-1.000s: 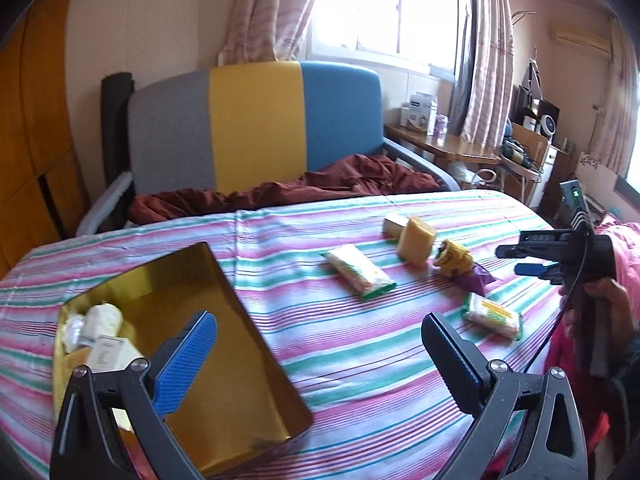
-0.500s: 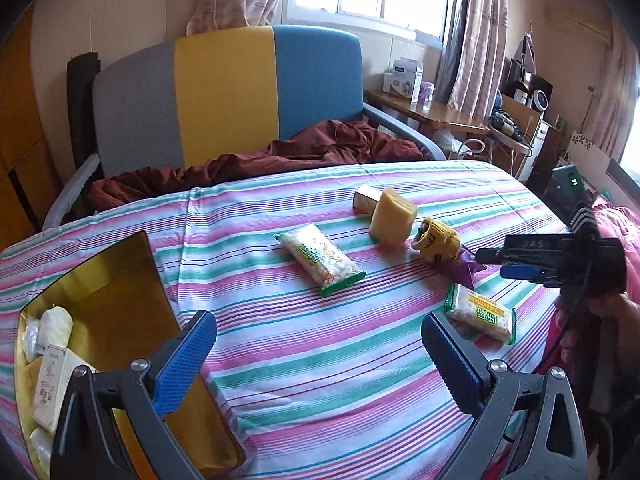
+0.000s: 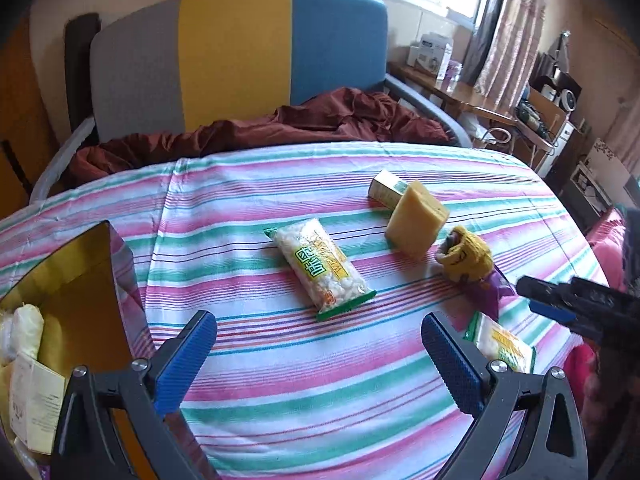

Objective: Organize objects
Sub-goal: 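Move both grippers away from the gold box back over the remaining table items, then reach the left gripper to the WEIDAN cracker packet while the right gripper grasps the green oil box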

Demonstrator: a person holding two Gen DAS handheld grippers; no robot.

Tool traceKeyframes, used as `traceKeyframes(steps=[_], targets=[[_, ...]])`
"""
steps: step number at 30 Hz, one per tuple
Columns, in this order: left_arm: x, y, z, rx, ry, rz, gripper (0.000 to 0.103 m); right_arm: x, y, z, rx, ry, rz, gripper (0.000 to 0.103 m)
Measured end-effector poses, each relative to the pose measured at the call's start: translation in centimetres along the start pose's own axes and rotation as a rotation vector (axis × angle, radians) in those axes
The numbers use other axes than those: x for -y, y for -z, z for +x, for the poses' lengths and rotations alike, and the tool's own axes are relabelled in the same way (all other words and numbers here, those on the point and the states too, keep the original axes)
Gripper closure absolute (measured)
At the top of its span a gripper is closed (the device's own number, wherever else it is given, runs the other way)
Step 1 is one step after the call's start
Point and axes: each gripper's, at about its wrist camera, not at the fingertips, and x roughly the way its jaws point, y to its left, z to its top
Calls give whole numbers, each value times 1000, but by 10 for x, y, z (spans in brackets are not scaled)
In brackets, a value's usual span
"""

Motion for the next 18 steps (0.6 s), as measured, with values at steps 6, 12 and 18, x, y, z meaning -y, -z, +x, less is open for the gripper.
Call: traceKeyframes(steps=[6, 12, 18], targets=[[-3, -24, 46, -86, -56, -64, 0, 0, 0, -2, 0, -30, -3, 45], [-7, -43, 94, -177, -117, -114, 0, -5, 2, -2, -7, -45, -26, 45], [-4, -50, 127, -234, -163, -129, 0, -5, 2, -2, -12, -59, -27, 45]])
